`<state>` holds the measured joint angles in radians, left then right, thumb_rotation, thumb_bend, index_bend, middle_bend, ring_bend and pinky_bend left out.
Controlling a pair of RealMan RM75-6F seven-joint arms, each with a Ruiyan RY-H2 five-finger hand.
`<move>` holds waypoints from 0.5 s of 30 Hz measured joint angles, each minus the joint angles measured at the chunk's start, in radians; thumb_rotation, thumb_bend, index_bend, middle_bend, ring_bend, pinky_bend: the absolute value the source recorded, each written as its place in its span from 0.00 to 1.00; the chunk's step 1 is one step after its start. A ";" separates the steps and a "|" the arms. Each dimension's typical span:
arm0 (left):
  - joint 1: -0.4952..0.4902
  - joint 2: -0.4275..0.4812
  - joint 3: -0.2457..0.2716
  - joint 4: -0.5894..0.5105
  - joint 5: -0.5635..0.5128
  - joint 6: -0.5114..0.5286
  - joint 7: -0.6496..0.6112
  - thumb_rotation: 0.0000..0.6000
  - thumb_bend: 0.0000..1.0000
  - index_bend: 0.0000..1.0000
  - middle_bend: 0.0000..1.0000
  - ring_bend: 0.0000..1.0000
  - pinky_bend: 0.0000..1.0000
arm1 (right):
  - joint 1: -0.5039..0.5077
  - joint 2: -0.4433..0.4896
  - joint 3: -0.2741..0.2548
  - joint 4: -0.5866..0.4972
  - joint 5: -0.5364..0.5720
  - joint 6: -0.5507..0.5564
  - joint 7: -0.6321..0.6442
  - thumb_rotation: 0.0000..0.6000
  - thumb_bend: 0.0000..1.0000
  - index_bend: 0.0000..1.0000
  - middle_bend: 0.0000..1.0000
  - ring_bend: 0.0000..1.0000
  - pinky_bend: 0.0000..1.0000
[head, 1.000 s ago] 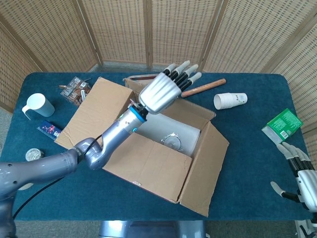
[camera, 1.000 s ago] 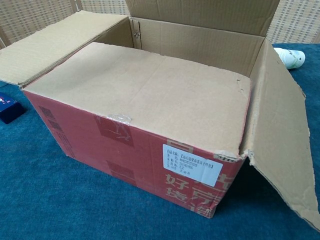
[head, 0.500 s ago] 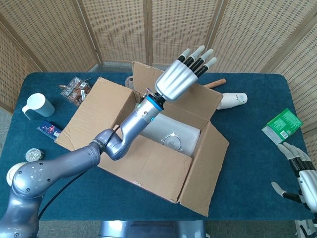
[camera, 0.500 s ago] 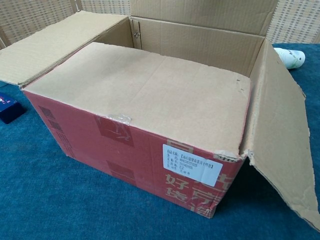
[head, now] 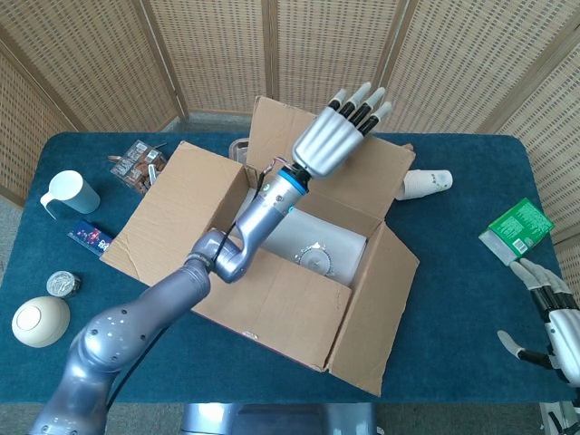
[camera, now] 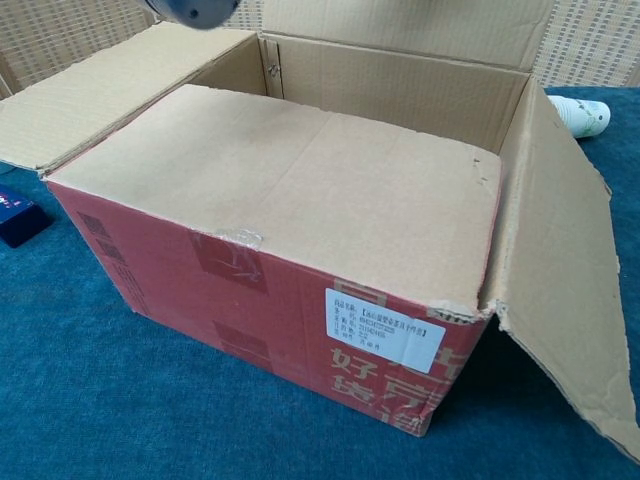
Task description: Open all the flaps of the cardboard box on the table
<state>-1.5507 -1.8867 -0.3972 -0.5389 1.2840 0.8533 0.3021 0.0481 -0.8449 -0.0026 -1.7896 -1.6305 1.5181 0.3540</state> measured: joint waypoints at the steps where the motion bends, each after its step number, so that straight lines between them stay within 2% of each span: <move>1: -0.007 -0.017 0.004 0.026 -0.002 -0.013 -0.008 1.00 0.48 0.00 0.00 0.00 0.24 | 0.000 0.000 0.000 0.002 -0.001 0.000 0.002 1.00 0.24 0.00 0.00 0.00 0.00; 7: -0.031 -0.068 0.015 0.089 -0.016 -0.055 -0.042 1.00 0.48 0.00 0.00 0.00 0.23 | -0.002 -0.002 -0.004 0.011 -0.004 0.001 0.011 1.00 0.25 0.00 0.00 0.00 0.00; 15: -0.012 -0.022 0.046 0.036 0.011 -0.033 -0.078 1.00 0.48 0.00 0.00 0.00 0.22 | 0.002 -0.006 -0.002 0.011 0.001 -0.009 -0.002 1.00 0.25 0.00 0.00 0.00 0.00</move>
<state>-1.5624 -1.9088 -0.3516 -0.5024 1.2947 0.8199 0.2244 0.0503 -0.8509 -0.0051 -1.7783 -1.6298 1.5091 0.3522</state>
